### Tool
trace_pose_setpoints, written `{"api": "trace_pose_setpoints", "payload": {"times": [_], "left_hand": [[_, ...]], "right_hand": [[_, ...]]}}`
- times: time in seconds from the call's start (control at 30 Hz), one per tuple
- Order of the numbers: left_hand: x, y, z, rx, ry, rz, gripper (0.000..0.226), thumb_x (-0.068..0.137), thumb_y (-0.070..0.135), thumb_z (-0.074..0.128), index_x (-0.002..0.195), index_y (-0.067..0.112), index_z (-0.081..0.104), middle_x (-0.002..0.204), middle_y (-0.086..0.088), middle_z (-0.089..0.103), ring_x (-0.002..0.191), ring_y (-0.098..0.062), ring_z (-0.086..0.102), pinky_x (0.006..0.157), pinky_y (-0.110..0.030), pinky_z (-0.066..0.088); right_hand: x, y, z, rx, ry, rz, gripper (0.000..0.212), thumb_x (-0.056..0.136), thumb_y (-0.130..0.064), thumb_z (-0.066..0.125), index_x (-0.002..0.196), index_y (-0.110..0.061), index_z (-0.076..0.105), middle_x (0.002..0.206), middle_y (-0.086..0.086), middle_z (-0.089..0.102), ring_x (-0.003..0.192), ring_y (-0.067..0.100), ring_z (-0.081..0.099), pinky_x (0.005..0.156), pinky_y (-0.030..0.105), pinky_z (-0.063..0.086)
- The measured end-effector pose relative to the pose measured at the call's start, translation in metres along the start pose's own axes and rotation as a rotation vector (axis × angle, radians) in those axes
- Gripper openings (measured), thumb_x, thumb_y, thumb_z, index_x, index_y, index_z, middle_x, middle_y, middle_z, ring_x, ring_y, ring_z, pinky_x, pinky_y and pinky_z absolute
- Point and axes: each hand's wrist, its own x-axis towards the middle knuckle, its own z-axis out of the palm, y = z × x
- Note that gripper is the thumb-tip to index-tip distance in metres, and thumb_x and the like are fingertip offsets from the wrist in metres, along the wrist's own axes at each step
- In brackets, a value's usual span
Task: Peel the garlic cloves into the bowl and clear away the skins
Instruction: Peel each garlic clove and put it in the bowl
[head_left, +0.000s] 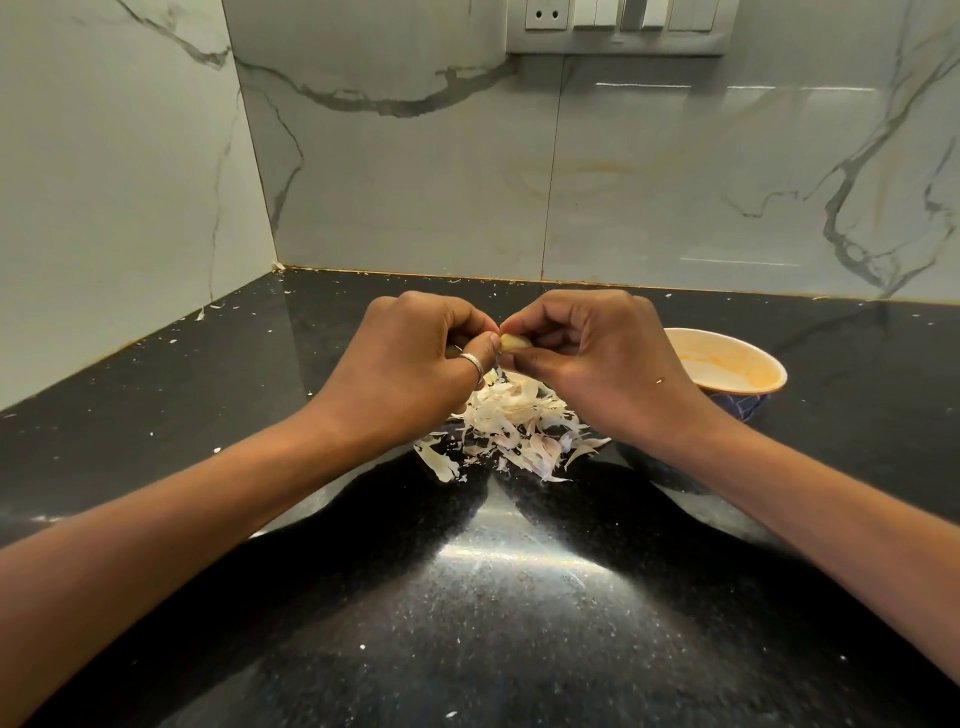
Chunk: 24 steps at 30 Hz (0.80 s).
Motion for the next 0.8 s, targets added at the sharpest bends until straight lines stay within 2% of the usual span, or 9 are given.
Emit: {"api": "trace_pose_setpoints", "payload": {"times": [0.23,0.4,0.67,0.8], "left_hand": [[0.0006,-0.0007,0.0,-0.006,-0.02,-0.005,0.008,0.094,0.016,0.07,0.097,0.018,0.076,0.069,0.008,0.071,0.058,-0.009,0.07,0.056,-0.031,0.06],[-0.0005,-0.0004,0.0015,0.001,-0.018,-0.008,0.009,0.095,0.015,0.068,0.098,0.016,0.076,0.071,0.009,0.071,0.062,-0.004,0.07,0.057,-0.029,0.06],[-0.0029,0.0008,0.0045,0.046,0.002,0.018,0.009,0.095,0.016,0.067,0.095,0.018,0.075,0.069,0.013,0.07,0.063,0.0,0.068,0.063,-0.027,0.057],[-0.0032,0.0012,0.0043,0.057,0.015,0.025,0.009,0.095,0.017,0.065,0.094,0.018,0.074,0.069,0.013,0.07,0.063,0.0,0.068,0.064,-0.026,0.057]], "right_hand": [[-0.0002,0.0012,-0.0005,-0.006,-0.01,-0.009,0.016,0.081,-0.018,0.087,0.095,-0.014,0.081,0.085,-0.009,0.077,0.077,0.0,0.073,0.072,0.015,0.058],[0.0002,0.0015,-0.0008,0.0,-0.008,-0.015,0.014,0.082,-0.017,0.086,0.094,-0.013,0.081,0.084,-0.008,0.077,0.076,0.002,0.073,0.069,0.011,0.053],[-0.0006,0.0002,-0.001,-0.023,-0.011,-0.025,0.012,0.082,-0.015,0.086,0.093,-0.013,0.082,0.083,-0.007,0.078,0.076,0.003,0.073,0.071,0.02,0.059],[-0.0008,-0.001,-0.0017,-0.001,-0.013,-0.012,0.013,0.082,-0.014,0.087,0.094,-0.014,0.082,0.083,-0.009,0.078,0.075,0.0,0.073,0.069,0.014,0.056]]}}
